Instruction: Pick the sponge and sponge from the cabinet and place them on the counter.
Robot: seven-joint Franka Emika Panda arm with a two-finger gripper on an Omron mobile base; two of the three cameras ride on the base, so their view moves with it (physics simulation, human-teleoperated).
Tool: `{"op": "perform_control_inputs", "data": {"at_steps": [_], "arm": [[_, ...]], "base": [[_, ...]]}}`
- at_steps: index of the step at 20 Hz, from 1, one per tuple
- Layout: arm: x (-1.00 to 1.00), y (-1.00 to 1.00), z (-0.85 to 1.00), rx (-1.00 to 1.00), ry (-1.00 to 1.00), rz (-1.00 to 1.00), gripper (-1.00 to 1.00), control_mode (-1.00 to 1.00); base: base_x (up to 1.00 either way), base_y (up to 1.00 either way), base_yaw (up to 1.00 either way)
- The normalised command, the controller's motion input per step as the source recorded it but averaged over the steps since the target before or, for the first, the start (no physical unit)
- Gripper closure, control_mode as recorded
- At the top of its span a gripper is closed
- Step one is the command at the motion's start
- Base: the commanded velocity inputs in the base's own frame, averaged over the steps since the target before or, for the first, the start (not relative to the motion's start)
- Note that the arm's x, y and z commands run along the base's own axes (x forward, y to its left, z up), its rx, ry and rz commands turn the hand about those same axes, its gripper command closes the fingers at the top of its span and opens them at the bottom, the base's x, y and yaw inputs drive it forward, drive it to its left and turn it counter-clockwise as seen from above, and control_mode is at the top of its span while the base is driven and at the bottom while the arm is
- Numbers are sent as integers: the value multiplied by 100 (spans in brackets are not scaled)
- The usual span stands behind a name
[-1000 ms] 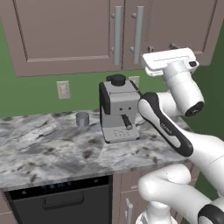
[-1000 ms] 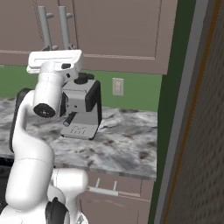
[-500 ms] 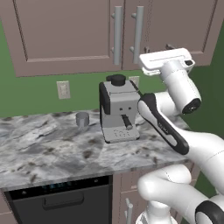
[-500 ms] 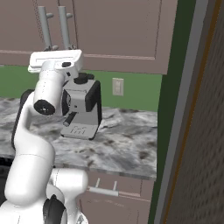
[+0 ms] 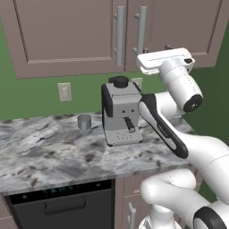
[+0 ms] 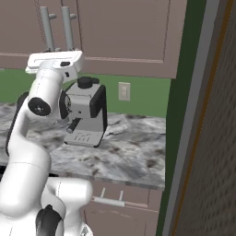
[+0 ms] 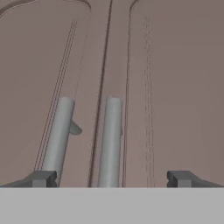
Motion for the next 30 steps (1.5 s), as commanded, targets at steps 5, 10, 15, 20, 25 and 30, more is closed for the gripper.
{"op": "perform_control_inputs", "data": {"at_steps": [5,10,15,20,25,30], "arm": [[12,0,0,-2,4,-7,-100,-100],[18,0,0,-2,0,-6,-100,-100],[17,4,0,-1,0,-2,-100,-100],[21,4,-1,0,0,0,-100,-100],[22,0,-1,0,0,0,-100,-100],[22,0,-5,0,0,0,-100,-100]], "base": [[0,0,0],[0,0,0],[0,0,0],[0,0,0],[0,0,0],[0,0,0]]}}
